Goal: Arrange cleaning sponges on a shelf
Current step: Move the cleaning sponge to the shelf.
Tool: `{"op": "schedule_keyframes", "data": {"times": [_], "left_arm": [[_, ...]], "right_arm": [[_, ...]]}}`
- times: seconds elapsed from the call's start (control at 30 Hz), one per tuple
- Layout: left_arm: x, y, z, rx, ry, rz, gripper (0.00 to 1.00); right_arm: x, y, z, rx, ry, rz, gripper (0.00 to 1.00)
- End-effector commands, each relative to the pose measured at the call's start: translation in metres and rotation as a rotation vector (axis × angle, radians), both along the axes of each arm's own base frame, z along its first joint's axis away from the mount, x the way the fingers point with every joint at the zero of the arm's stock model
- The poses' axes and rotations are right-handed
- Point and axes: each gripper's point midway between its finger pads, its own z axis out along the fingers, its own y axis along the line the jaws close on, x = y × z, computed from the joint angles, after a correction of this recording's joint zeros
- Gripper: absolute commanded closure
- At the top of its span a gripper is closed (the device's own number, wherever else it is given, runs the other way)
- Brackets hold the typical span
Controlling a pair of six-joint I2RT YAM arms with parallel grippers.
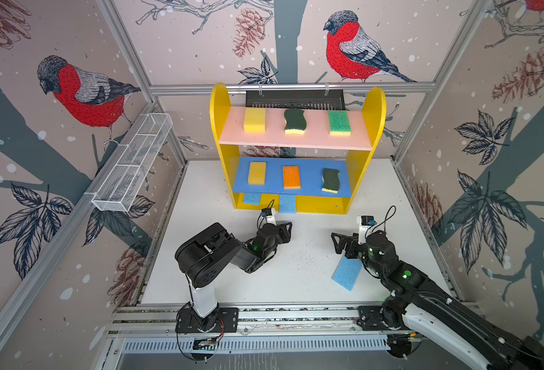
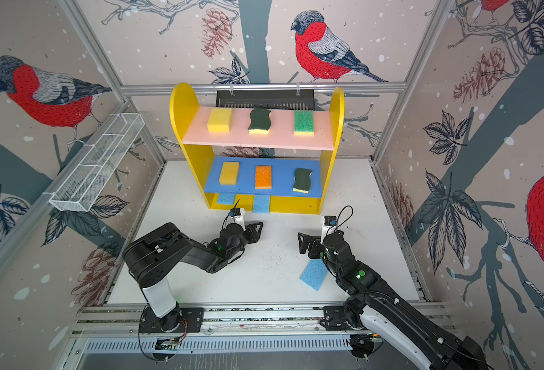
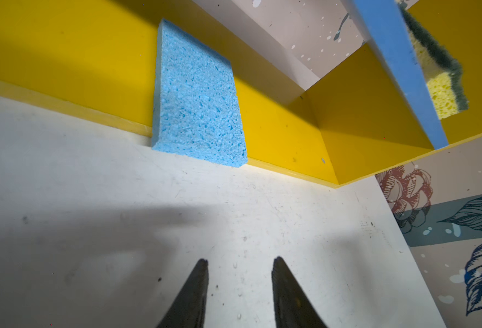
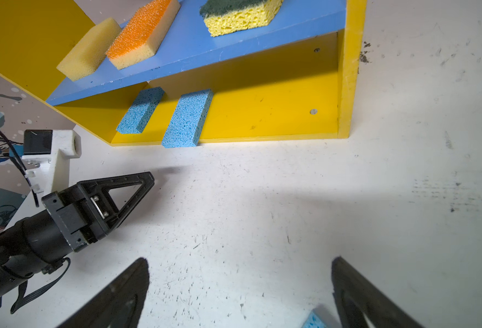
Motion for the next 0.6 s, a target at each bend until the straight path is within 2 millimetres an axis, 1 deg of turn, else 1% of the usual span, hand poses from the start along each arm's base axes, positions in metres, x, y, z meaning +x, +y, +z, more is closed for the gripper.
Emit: {"op": "schedule_keyframes", "data": {"times": [0.0,0.2,0.43,0.53,0.57], "left_arm": [[0.001,0.003,-0.011,0.061,0.013,0.0,0.61],[0.003,0.003,-0.021,0.099,0.025,-0.001,0.62],[0.005,0.002,-0.026,0.116,0.024,-0.007,0.64],[0.006,0.002,-0.032,0.134,0.031,-0.005,0.66],[0.006,0.002,-0.032,0.135,0.031,-0.005,0.69]], "right_arm": [[0.004,0.0,0.007,0.004,-0.041,-0.005,0.0],[0.004,-0.001,0.005,0.002,-0.039,-0.008,0.0],[0.003,-0.002,0.001,0.001,-0.034,-0.009,0.01],[0.004,-0.002,0.0,0.001,-0.034,-0.011,0.0],[0.003,-0.002,-0.001,0.001,-0.032,-0.011,0.01]]}}
